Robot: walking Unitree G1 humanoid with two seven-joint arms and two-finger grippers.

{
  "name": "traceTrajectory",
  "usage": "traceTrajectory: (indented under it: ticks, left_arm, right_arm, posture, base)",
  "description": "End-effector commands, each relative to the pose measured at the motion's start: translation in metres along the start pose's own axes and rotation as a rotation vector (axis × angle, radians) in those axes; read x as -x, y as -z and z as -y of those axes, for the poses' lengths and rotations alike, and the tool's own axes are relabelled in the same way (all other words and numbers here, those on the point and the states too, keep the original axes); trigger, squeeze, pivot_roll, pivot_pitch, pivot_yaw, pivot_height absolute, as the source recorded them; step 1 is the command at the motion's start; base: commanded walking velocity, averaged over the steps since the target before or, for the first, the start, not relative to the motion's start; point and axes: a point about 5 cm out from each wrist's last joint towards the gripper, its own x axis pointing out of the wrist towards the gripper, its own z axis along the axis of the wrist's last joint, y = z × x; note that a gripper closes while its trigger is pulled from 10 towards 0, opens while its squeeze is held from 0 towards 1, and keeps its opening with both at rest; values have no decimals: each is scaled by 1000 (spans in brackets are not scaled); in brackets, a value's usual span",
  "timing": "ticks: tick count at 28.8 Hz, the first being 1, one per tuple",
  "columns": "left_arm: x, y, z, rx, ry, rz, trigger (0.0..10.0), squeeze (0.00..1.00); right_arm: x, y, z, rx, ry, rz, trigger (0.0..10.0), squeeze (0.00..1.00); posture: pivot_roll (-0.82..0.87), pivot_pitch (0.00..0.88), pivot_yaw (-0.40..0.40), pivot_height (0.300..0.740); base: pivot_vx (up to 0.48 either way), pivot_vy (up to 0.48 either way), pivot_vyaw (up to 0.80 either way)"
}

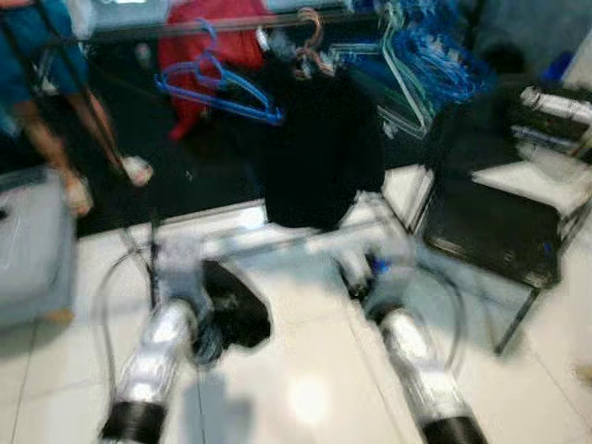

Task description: Hang hanger

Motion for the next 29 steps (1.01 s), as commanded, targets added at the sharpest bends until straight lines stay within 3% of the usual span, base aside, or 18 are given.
traceTrajectory:
  ticks: [1,24,29]
  left_arm:
    - [5,1,-19,-20,-62,-3,10000,0]
    - [5,-1,-14,-18,-54,4,10000,0]
    - [4,-2,-12,-17,-47,7,10000,0]
  right_arm:
    - [-5,-5,-19,-43,-57,36,10000,0]
    - [-6,-13,-19,-14,-89,71,10000,0]
    - [-7,-14,-21,9,-106,76,10000,0]
  posture:
    - [-79,142,13,740]
    - [-79,129,15,740]
    - [-80,122,15,740]
  base:
    - [412,0,0]
    - [411,0,0]
    - [412,0,798]
